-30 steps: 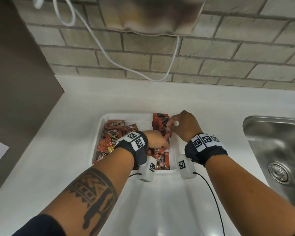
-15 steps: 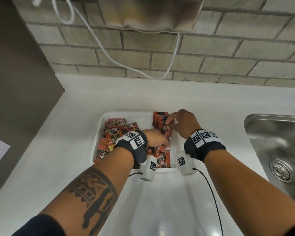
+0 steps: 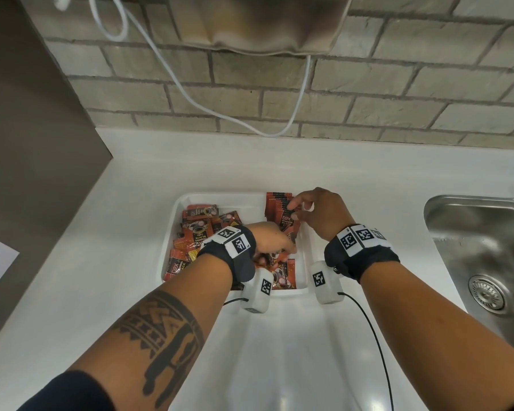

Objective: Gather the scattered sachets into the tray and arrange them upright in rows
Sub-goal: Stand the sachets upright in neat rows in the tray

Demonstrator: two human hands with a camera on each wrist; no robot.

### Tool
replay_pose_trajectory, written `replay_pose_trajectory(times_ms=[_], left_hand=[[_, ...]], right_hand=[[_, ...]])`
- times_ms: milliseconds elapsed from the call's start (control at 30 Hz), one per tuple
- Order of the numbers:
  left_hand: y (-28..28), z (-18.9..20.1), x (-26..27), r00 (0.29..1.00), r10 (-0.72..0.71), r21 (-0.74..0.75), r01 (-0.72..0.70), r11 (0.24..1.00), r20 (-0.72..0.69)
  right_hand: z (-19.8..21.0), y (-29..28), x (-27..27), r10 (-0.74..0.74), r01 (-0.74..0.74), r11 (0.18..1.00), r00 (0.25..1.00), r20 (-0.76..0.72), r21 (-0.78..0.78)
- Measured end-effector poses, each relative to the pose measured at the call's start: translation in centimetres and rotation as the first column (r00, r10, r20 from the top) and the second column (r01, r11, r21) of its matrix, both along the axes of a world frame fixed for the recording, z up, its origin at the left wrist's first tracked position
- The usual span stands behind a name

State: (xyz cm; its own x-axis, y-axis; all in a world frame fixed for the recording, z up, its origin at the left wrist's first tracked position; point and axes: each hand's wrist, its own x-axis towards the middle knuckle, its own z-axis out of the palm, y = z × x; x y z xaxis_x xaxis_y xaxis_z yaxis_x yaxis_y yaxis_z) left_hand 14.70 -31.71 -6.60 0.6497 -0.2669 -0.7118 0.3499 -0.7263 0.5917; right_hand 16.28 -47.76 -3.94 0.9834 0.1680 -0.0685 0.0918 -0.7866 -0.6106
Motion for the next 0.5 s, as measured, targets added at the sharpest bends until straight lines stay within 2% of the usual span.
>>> replay_pose_trajectory(times_ms=[100,233,367,500], left_hand=[[0.3,0.1,-0.1,0.999,0.035,-0.041,-0.034,0.999,0.026],[1.3,0.0,-0.2,0.992,0.121,-0.222,-0.110,0.969,0.039],[2.1,0.3,-0.6,0.967,0.250,-0.425,-0.203,0.882,0.058],[2.3,0.8,-1.0,0.949,0.314,-0.552,-0.241,0.798,0.039]], right_hand=[[0.3,-0.3,-0.1,-0.016,0.014,0.999,0.999,0.030,0.052],[0.9,-0.8,-0.7,0.016,-0.015,0.996,1.000,-0.008,0.084],[0.7,-1.3,-1.3,0.090,-0.066,0.989,0.979,-0.185,0.130],[0.6,-1.2,-1.2,0.066,-0.018,0.973,0.977,-0.205,0.230]])
